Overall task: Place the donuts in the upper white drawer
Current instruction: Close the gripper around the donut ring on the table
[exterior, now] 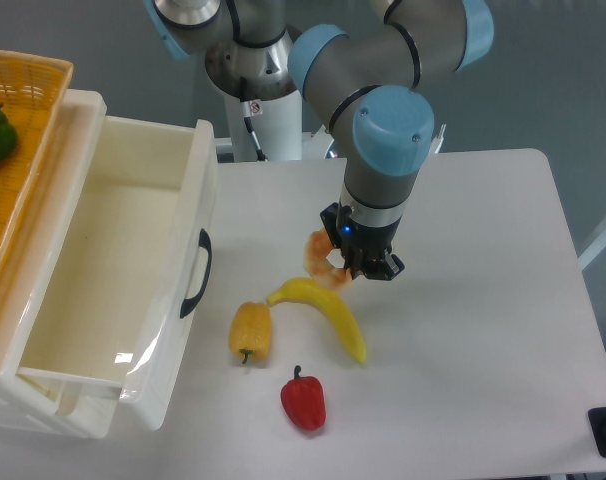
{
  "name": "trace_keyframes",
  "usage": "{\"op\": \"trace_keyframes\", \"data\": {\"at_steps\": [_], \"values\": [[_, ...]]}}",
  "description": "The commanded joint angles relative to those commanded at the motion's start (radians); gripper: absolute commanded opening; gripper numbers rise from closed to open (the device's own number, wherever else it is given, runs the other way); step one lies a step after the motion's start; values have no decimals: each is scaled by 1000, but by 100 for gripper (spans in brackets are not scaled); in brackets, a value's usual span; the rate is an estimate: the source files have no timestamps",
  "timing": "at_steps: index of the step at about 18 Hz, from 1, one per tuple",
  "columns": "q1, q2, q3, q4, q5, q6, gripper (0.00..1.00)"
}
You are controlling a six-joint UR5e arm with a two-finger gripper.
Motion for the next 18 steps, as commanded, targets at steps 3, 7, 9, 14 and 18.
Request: {"op": "trace_keyframes", "data": {"at_steps": [3,7,9,14,18], "values": [[12,8,-11,0,-3,2,15],[8,9,-2,5,-5,0,15],[11,9,0,3,-5,0,15],[15,11,2,0,-3,0,14],[12,14,2,0,-5,-9,14]]}}
